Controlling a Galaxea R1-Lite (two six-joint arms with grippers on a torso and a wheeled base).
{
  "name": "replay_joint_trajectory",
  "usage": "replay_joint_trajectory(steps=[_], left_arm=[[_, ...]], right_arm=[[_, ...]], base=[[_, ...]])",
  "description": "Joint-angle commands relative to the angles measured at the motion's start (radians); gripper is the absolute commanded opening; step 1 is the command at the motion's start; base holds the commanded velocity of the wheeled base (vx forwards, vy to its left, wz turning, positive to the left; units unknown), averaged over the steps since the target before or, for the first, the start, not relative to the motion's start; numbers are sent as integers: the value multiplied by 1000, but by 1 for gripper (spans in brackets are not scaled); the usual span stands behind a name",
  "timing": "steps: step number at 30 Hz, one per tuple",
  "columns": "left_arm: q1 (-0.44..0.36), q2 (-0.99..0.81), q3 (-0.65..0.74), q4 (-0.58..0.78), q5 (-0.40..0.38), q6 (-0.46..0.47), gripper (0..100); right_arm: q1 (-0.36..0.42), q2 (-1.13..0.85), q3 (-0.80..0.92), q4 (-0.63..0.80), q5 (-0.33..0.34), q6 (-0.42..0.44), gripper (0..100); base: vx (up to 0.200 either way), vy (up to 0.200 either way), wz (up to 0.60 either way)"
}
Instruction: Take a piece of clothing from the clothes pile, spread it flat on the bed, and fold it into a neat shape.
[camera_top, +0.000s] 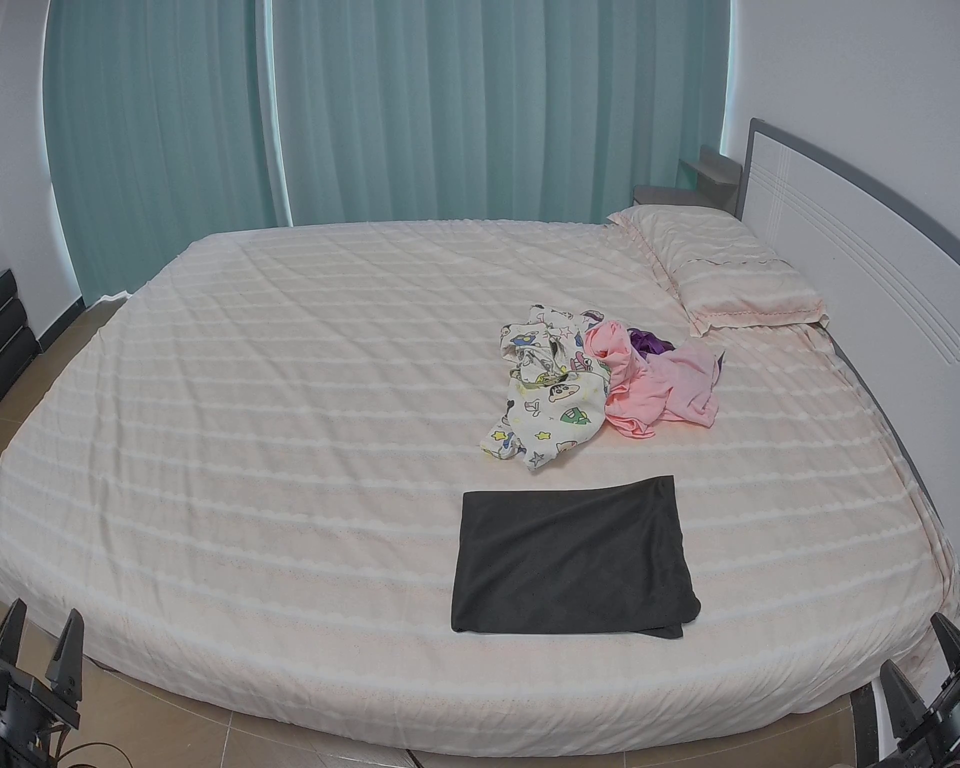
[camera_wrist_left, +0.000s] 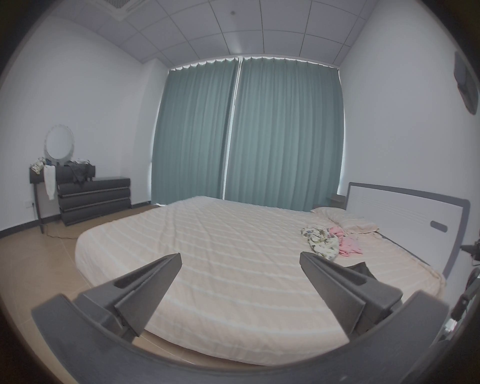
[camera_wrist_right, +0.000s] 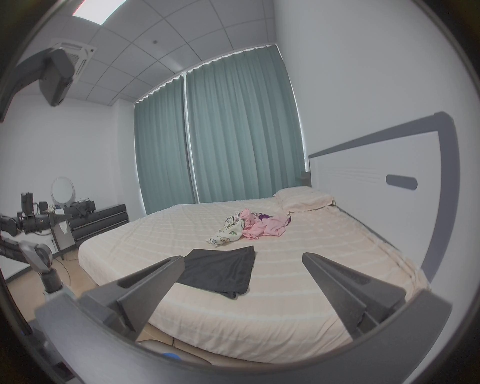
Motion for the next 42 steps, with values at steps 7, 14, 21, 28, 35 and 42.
replay_joint_trajectory(steps=[7, 14, 21, 28, 35, 42], left_arm=[[117, -147, 14, 40, 5, 84, 100], [270, -197, 21, 49, -33, 131, 100], [284, -250, 32, 57, -136, 187, 100], [284, -248, 35, 140, -289, 171, 100], [284, -248, 34, 140, -450, 99, 100], [283, -247, 34, 141, -478, 99, 100]], right_arm=[[-14, -76, 19, -6, -26, -144, 100], [-17, -76, 16, -6, -195, -218, 100], [-17, -76, 14, -4, -198, -212, 100], [-17, -76, 22, -26, -166, -186, 100], [-17, -76, 22, -21, -152, -166, 100], [-17, -75, -1, 43, -91, -58, 100]], base=[[0, 0, 0], [0, 0, 0], [0, 0, 0], [0, 0, 0], [0, 0, 0], [0, 0, 0]])
